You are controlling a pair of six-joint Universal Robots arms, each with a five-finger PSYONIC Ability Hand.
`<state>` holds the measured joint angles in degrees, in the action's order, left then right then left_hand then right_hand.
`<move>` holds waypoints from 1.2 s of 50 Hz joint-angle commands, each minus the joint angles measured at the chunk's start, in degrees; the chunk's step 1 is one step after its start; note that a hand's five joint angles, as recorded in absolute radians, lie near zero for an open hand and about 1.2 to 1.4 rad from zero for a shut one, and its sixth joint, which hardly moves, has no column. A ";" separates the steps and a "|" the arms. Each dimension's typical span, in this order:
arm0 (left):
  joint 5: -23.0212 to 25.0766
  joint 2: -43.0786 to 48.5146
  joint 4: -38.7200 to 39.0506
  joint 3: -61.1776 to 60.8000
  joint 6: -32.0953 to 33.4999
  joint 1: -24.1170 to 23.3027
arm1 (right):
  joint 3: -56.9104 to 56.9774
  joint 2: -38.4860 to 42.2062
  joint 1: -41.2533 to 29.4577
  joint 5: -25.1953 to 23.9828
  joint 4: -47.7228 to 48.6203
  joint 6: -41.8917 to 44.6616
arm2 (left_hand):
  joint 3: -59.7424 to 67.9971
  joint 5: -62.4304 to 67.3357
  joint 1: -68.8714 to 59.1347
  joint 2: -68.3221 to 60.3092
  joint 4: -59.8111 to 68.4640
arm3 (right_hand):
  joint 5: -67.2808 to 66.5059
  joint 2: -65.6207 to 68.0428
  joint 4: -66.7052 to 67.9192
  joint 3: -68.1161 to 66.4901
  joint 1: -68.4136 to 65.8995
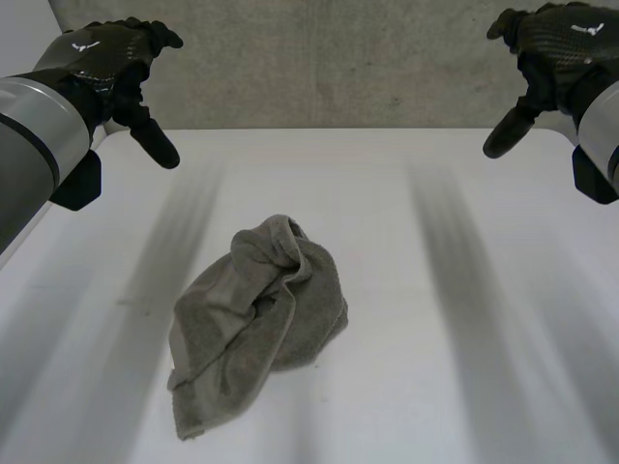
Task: Fold the towel.
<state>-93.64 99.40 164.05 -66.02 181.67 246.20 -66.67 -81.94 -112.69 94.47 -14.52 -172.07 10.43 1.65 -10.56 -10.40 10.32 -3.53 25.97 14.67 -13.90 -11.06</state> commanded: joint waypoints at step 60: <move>9.45 23.30 2.41 -8.86 10.73 0.16 | 5.32 38.79 -14.14 -8.78 5.03 -23.32 | 9.86 8.64 -9.74 -9.89 9.97 | 2.27 -14.70 -3.41 2.64 -0.20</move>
<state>-84.16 123.31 166.32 -72.86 192.38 246.36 -66.25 -48.39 -125.48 85.88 -9.34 -188.38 14.26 4.33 -14.30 -14.26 14.12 -3.53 25.97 14.67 -13.90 -11.08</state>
